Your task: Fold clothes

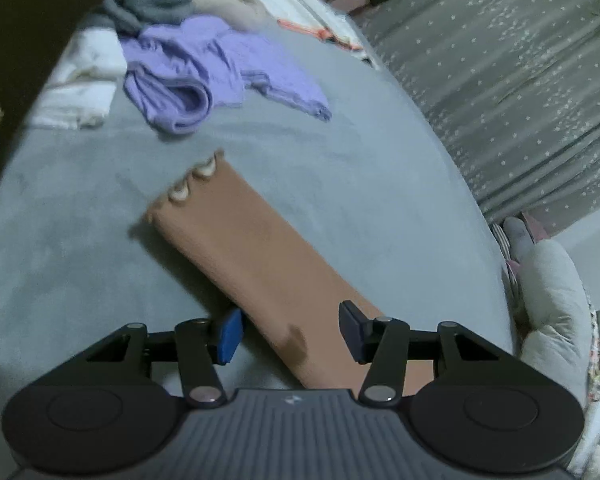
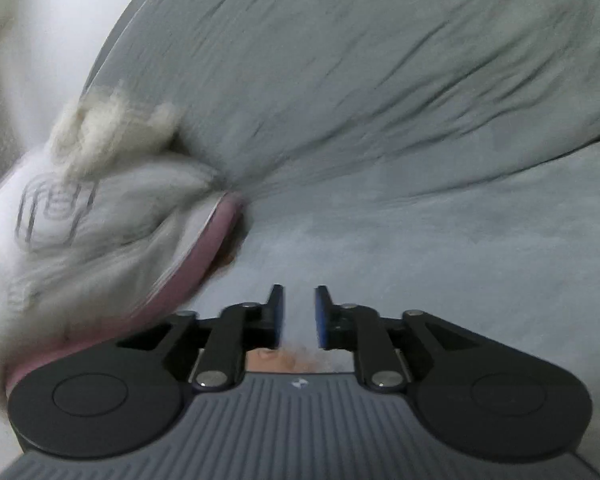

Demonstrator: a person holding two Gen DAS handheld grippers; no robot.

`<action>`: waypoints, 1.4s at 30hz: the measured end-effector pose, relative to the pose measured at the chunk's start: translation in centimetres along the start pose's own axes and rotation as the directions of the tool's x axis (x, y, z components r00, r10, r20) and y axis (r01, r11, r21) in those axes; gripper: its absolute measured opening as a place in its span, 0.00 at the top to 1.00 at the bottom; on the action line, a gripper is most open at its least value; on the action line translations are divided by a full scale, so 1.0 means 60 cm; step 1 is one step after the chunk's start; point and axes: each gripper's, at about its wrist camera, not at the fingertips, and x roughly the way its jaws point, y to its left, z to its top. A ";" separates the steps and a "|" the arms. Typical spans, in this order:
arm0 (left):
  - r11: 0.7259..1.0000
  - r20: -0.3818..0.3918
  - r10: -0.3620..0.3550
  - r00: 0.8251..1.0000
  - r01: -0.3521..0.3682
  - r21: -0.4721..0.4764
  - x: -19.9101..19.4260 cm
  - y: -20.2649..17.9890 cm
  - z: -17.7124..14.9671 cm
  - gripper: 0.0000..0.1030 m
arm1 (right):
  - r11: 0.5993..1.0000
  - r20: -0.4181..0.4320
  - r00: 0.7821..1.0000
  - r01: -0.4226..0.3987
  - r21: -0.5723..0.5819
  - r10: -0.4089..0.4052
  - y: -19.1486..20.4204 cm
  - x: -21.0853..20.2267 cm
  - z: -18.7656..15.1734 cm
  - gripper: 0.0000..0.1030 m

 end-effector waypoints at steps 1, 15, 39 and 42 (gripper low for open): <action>1.000 -0.022 -0.020 1.000 0.020 -0.011 -0.005 -0.006 -0.004 0.38 | 0.999 0.018 0.999 -0.031 0.010 0.031 -0.007 -0.014 0.026 0.65; 0.996 0.152 -0.041 0.988 0.029 0.079 0.040 -0.010 -0.041 0.22 | 0.783 -0.232 0.747 -0.598 0.172 0.622 0.087 -0.225 -0.027 0.44; 0.995 0.199 -0.091 0.976 0.079 0.068 0.042 0.046 0.031 0.64 | 0.699 -0.360 0.608 -0.674 0.238 0.708 0.126 -0.259 -0.111 0.44; 0.991 0.225 -0.136 0.965 0.128 0.050 0.042 0.051 0.030 0.19 | 0.696 -0.364 0.602 -0.677 0.240 0.711 0.128 -0.260 -0.112 0.44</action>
